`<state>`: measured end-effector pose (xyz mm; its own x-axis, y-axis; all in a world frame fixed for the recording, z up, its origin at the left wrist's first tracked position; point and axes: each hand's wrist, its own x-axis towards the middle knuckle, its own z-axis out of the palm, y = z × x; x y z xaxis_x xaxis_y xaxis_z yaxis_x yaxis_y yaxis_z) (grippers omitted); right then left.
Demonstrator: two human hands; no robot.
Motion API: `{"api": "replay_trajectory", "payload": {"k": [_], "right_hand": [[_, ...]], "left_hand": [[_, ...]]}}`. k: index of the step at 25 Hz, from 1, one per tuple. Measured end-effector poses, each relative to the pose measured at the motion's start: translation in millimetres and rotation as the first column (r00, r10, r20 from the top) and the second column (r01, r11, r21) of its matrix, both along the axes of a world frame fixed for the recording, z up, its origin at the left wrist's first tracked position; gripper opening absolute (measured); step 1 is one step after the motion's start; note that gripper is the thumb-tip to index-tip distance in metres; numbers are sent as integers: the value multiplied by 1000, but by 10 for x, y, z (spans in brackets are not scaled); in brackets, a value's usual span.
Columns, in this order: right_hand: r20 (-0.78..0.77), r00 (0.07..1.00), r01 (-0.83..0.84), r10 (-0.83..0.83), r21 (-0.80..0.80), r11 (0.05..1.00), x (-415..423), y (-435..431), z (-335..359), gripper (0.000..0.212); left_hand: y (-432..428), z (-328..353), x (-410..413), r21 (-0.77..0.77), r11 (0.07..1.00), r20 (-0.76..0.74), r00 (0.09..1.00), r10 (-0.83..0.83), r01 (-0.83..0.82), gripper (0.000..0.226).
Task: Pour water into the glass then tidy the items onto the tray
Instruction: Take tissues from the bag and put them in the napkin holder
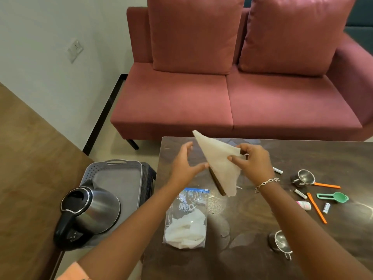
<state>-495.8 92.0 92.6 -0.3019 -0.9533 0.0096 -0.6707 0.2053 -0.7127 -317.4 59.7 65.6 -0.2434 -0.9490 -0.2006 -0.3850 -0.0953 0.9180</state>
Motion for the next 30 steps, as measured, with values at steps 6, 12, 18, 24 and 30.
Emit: {"api": "replay_trajectory", "payload": {"k": [6, 12, 18, 24, 30], "right_hand": [[-185, 965, 194, -186, 30, 980, -278, -276, -602, 10], [-222, 966, 183, -134, 217, 959, -353, -548, -1302, 14], [-264, 962, 162, -64, 368, 916, -349, -754, -1825, 9], [-159, 976, 205, -151, 414, 887, -509, -860, -2064, 25], [-208, 978, 114, 11, 581, 806, -313, -913, -2204, 75]], "left_hand": [[-187, -408, -117, -1, 905, 589, 732, -344, 426, 92], [-279, -645, -229, 115, 889, 599, 683, -417, 442, 88], [-449, -818, -219, 185, 864, 612, 633, -474, 468, 86], [-582, -953, -317, 178, 833, 657, 567, -498, 524, 85], [-522, -1107, -311, 256, 842, 616, 590, -521, 475, 83]]}}
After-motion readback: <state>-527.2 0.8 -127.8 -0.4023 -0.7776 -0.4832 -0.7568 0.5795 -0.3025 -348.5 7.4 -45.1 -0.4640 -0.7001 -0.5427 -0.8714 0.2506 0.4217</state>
